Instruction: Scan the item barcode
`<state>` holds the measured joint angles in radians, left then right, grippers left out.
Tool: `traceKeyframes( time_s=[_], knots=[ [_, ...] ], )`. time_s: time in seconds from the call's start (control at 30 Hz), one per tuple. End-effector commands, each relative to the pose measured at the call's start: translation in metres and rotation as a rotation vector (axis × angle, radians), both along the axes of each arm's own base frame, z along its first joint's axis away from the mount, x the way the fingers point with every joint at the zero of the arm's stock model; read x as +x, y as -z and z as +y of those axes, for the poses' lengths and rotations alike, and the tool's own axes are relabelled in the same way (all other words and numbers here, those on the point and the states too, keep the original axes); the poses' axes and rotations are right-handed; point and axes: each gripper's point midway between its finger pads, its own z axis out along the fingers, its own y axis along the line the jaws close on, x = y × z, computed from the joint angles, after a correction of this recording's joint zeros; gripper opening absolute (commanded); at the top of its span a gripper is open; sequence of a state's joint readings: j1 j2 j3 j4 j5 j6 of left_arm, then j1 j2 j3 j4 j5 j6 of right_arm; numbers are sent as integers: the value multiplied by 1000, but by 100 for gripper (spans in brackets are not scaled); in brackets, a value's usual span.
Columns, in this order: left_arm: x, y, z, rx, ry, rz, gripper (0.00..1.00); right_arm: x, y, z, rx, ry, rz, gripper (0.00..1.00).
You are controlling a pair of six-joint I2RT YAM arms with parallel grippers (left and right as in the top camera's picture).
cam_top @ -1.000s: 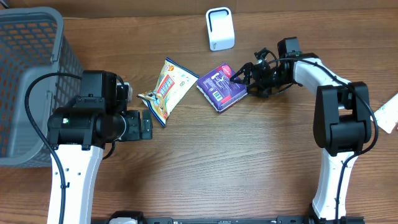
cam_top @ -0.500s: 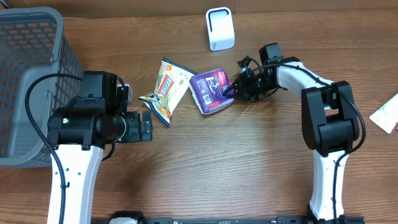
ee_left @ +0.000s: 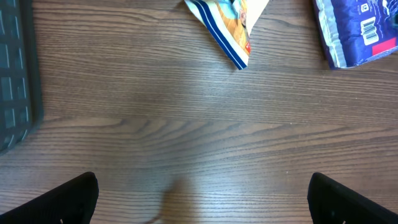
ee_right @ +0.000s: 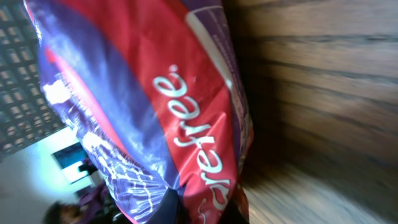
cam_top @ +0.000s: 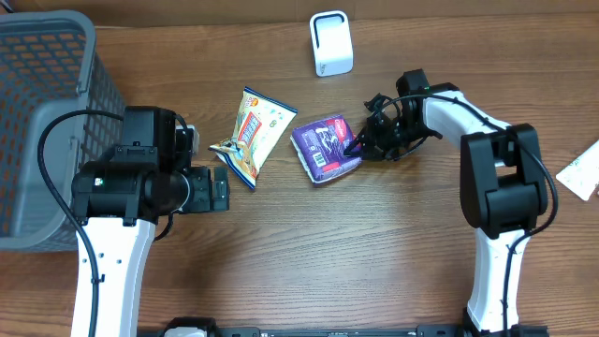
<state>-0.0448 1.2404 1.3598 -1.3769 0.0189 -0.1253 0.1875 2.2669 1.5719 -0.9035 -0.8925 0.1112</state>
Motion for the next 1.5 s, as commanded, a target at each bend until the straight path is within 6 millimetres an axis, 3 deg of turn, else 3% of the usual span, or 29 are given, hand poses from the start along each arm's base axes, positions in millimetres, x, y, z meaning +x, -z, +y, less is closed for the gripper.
traceKeyframes(
  time_s=[0.0,0.07,0.1,0.23,0.47,0.67,0.83,0.93,1.0,1.13,1.47],
  knots=[
    [1,0,1,-4,-18,0,100,10,-29,-13,-76,9,-123,22],
    [2,0,1,-4,-18,-3,100,12,-34,-18,-115,16,-150,72],
    [2,0,1,-5,-18,-5,100,12,-36,-19,-128,18,-155,85],
    [4,-1,1,-5,-18,-12,100,4,-34,-21,-140,14,-118,87],
    [4,-1,1,-5,-18,-13,100,-10,-28,-24,-152,6,-58,72],
    [4,-1,1,-5,-18,-13,100,-14,-10,-26,-156,8,-71,64],
    [4,-1,1,-6,-18,-12,100,-11,-8,-20,-105,9,-104,64],
    [4,-1,0,-10,-17,-13,100,-8,-9,-18,-93,10,-121,57],
    [4,-1,0,-12,-16,-13,100,-7,-9,-18,-92,10,-125,47],
    [4,-1,0,-12,-15,-13,100,-7,-9,-18,-91,10,-129,6],
    [8,-2,0,-13,-16,-30,100,-16,-26,-11,-28,4,-90,4]
  ],
)
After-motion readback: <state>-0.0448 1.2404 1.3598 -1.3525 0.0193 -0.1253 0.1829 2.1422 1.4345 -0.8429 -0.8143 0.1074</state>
